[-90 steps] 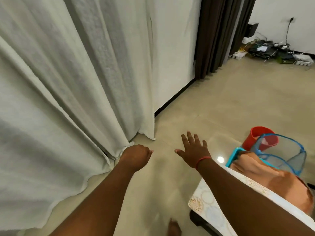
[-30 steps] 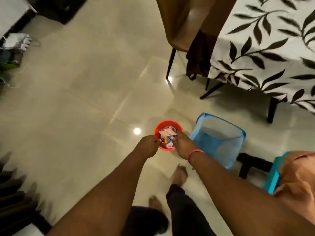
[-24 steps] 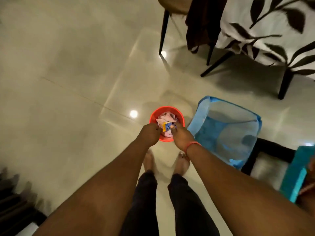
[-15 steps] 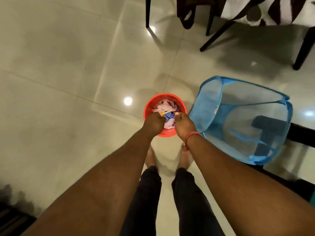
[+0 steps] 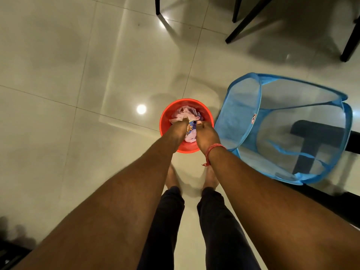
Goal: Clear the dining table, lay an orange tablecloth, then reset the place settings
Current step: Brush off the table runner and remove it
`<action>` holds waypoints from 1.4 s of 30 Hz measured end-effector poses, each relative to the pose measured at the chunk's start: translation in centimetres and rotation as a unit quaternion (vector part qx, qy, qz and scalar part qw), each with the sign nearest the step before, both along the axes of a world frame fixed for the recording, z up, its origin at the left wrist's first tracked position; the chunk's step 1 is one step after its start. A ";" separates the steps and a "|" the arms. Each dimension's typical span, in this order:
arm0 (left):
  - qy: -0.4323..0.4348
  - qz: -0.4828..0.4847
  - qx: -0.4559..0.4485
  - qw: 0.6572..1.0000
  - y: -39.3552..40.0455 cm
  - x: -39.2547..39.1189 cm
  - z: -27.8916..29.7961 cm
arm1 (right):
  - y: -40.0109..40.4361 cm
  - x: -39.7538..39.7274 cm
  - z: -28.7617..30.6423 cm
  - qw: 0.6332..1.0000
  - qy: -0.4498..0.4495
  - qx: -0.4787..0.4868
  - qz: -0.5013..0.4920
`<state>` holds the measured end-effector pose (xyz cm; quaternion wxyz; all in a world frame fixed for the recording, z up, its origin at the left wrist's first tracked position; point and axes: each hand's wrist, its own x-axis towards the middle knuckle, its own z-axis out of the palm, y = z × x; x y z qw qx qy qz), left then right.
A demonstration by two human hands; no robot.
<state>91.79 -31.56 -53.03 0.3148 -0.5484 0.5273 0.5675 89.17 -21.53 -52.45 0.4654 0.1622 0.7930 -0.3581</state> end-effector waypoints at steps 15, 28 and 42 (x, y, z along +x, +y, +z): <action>0.019 -0.033 -0.002 0.999 -0.2 1.1 6.6 | 0.8 2.3 4.2 1.000 -0.004 -0.010 0.014; 0.124 -0.372 -0.120 0.912 -0.4 1.2 24.0 | 2.3 2.0 22.6 0.996 0.066 -0.038 0.054; 0.291 -0.577 -0.429 0.632 1.0 -8.6 51.8 | 11.3 -7.5 52.2 0.920 0.345 0.121 0.137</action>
